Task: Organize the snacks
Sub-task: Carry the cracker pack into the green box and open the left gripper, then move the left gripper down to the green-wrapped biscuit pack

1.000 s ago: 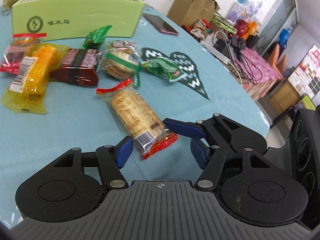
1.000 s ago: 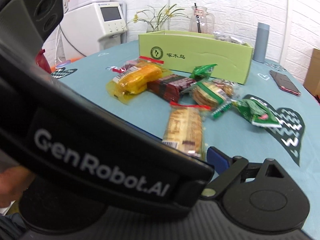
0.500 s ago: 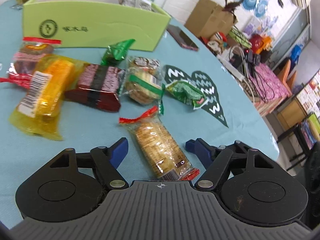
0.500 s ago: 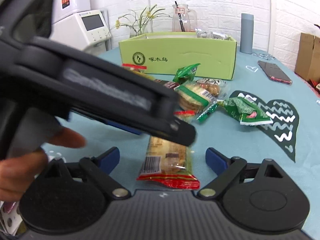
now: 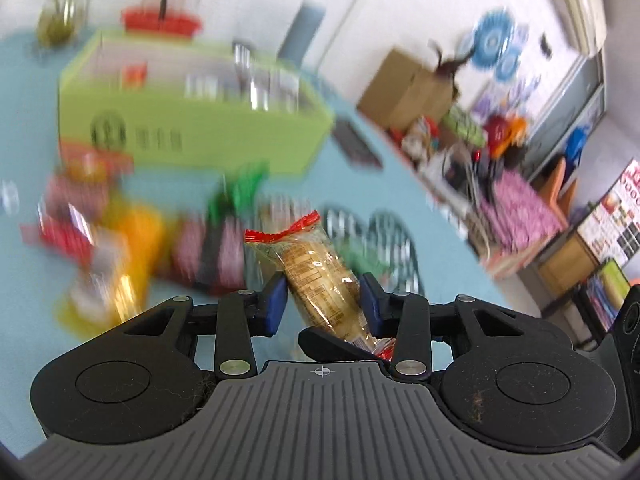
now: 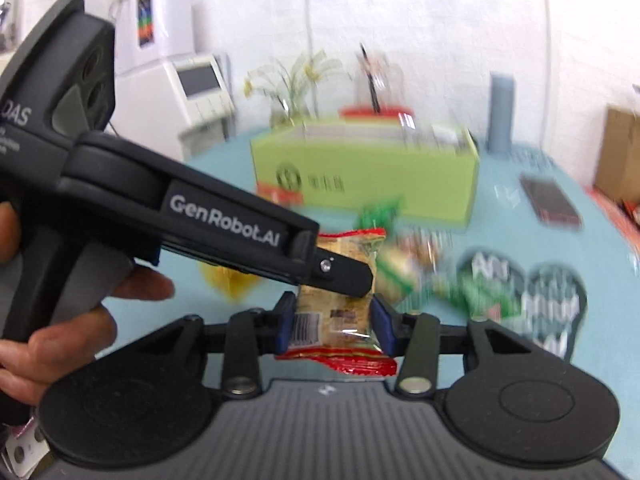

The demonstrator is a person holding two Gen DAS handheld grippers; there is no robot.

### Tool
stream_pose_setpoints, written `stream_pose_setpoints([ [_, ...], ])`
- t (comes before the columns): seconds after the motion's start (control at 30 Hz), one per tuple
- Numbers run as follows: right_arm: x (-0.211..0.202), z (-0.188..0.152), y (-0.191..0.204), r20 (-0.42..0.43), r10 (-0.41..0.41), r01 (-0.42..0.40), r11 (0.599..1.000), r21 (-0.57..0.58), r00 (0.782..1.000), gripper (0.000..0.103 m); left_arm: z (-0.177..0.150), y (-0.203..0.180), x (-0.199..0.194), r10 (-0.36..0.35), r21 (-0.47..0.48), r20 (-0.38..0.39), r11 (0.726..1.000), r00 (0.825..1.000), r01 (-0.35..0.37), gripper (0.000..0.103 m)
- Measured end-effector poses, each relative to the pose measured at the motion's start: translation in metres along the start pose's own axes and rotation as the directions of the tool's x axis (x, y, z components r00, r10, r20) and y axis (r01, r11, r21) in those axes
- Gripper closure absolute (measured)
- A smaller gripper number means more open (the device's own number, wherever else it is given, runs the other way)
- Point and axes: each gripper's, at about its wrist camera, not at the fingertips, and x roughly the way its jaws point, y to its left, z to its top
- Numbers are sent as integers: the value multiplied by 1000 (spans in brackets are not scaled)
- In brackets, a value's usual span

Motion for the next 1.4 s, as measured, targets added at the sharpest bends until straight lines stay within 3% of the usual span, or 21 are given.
stream_pose_setpoints([
  [0.13,40,60,-5,77,8,2,992,-127,997,52,62,13,-1,47,43,116,998,992,-53,83],
  [0.23,89,105,-14,80,39,-25,985,-168,996,49,111,33,14,104,45,162,993,981,-112,82],
  [0.37,164,139,-28,5,65,-63,981,-182,998,47,156,70,52,164,29,145,985,976,-170,82],
  [0.5,234,148,-51,-122,82,-100,983,-154,989,43,171,113,101,187,-2,53,982,981,-187,83],
  [0.53,247,149,-55,-154,98,-120,983,-139,983,34,170,120,110,182,-6,31,983,983,-182,83],
  [0.57,257,149,-59,-177,118,-140,983,-117,977,15,167,126,120,172,-12,1,985,985,-172,81],
  [0.6,259,147,-60,-171,98,-117,987,-107,980,10,165,131,123,155,-21,-8,988,988,-155,80],
  [0.63,258,144,-58,-163,73,-92,989,-115,984,5,163,133,121,141,-29,10,990,990,-141,76],
  [0.7,255,144,-60,-158,79,-96,990,-100,984,1,164,134,111,135,-43,44,990,990,-134,38],
  [0.73,252,144,-60,-155,83,-98,991,-89,984,1,165,132,103,135,-40,74,990,988,-132,34],
  [0.83,230,145,-61,-127,95,-105,991,-77,987,1,162,117,73,133,-9,152,991,979,-133,33],
  [0.97,172,136,-50,-6,28,-29,993,-113,1000,1,147,90,24,92,19,244,995,965,-100,25],
  [1.1,110,117,-39,106,-33,43,995,-94,994,0,114,60,-19,66,61,303,994,951,-89,19],
  [1.27,47,69,-32,122,-107,111,994,-23,987,0,66,27,-46,43,92,317,993,947,-76,17],
  [1.4,6,25,-25,112,-168,171,985,-16,979,0,26,5,-49,29,94,286,994,958,-59,15],
])
